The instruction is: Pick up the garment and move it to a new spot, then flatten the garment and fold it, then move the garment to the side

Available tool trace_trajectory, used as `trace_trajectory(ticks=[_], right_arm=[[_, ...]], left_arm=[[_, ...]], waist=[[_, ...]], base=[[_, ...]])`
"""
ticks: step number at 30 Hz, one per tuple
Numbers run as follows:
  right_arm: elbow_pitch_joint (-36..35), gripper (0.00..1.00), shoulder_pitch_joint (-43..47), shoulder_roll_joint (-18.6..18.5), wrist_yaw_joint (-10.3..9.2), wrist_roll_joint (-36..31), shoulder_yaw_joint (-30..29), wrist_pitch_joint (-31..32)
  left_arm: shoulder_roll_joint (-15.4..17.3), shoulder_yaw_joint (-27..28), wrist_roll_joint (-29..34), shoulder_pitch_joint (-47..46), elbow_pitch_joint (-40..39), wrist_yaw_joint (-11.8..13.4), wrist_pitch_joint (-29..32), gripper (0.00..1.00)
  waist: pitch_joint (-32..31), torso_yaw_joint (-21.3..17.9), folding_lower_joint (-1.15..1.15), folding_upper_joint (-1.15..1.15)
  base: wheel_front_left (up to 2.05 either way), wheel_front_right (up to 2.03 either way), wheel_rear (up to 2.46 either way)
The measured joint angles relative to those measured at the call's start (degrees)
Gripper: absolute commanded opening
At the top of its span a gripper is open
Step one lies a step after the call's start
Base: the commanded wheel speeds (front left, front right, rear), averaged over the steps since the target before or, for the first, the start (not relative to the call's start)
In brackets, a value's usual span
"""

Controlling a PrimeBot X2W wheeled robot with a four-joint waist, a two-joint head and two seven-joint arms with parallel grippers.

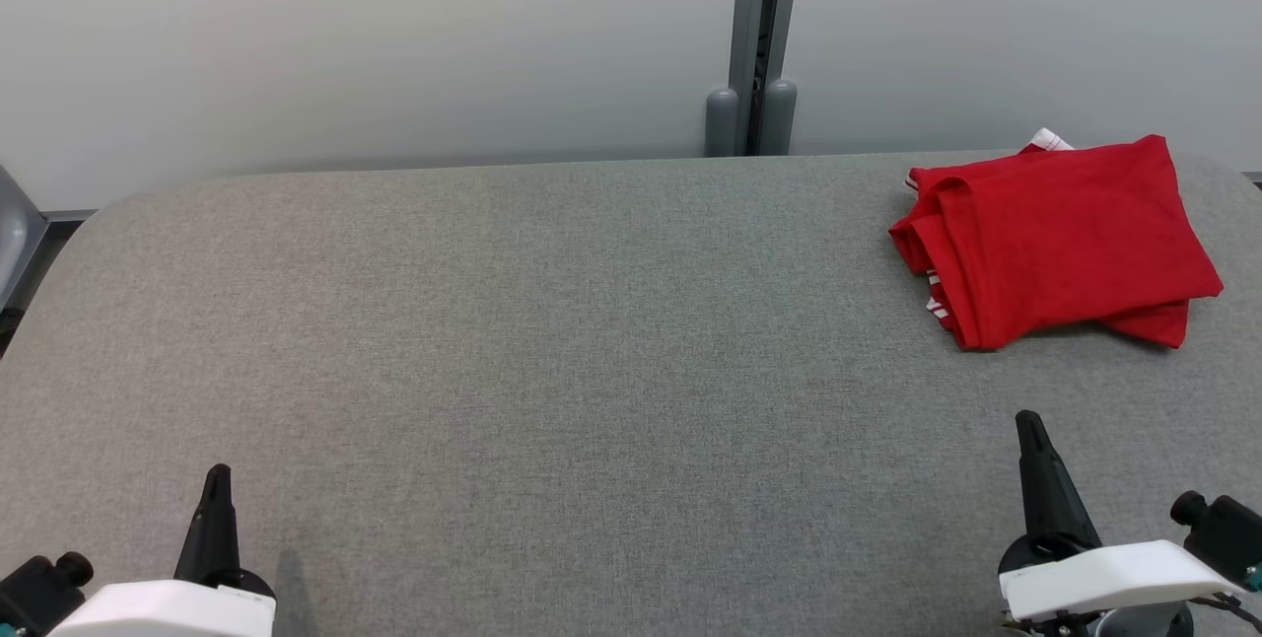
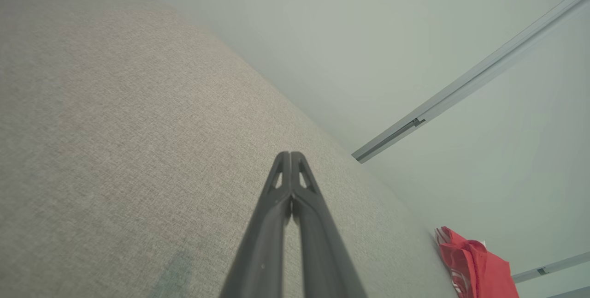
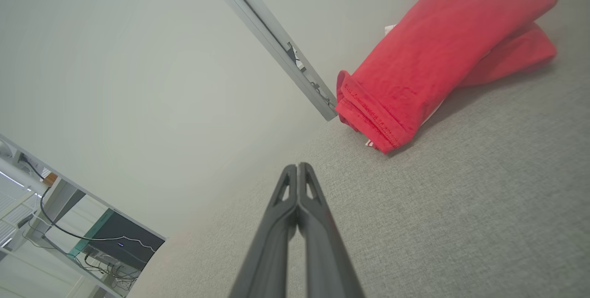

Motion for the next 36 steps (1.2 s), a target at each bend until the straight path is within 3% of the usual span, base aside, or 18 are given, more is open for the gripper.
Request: trace_trajectory(ticks=[36], right_arm=[[-2.54, 0.00, -0.07, 1.10, -0.01, 22.37, 3.18, 0.75]], left_arm=[[0.34, 7.12, -21.61, -3.03, 0.10, -0.54, 11.87, 0.00]], waist=[[-0.33, 0.25, 0.00, 0.00]], base=[[0.00, 0.00, 0.00]])
